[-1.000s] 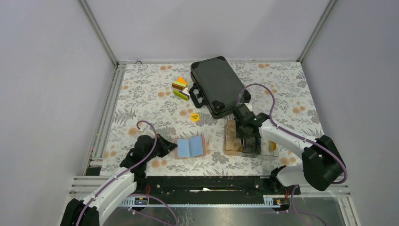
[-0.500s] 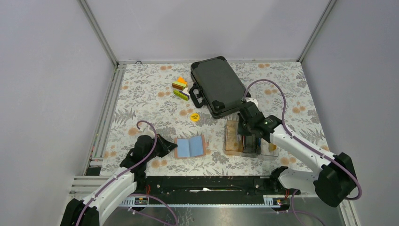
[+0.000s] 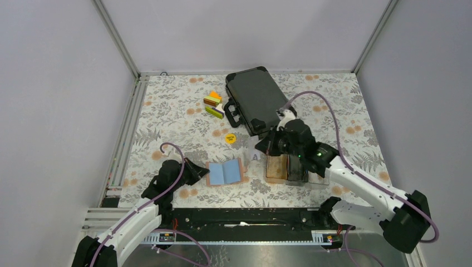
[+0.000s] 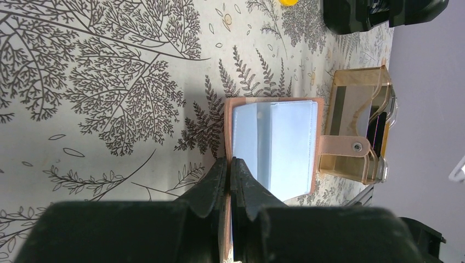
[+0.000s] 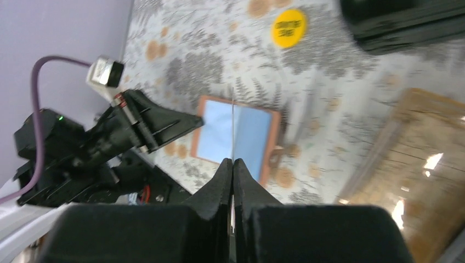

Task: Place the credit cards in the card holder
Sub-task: Insert the credit card into the card holder.

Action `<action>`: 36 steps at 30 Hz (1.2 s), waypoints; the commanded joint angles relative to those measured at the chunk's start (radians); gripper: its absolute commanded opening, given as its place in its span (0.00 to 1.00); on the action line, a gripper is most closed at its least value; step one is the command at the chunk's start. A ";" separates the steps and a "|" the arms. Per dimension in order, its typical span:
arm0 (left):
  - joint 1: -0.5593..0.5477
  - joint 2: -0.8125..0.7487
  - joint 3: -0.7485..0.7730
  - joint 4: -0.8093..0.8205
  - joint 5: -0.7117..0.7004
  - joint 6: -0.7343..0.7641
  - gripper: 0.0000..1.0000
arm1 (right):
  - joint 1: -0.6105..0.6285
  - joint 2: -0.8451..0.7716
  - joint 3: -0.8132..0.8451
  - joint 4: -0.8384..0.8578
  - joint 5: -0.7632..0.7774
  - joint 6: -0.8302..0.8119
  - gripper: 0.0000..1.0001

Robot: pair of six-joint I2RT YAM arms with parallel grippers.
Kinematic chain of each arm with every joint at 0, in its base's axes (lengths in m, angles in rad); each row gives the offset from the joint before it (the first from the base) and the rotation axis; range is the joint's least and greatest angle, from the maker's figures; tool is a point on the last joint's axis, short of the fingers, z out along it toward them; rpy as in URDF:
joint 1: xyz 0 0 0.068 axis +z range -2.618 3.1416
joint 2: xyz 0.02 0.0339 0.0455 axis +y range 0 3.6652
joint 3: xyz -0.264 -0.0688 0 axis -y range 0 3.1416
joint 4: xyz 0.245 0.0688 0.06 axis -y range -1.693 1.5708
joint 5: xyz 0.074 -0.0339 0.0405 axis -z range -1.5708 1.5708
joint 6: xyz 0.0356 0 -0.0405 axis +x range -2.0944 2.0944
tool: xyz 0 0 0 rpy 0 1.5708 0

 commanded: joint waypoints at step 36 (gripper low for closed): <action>-0.001 -0.056 0.003 -0.064 -0.056 0.009 0.00 | 0.280 0.669 -0.021 0.494 0.014 0.239 0.00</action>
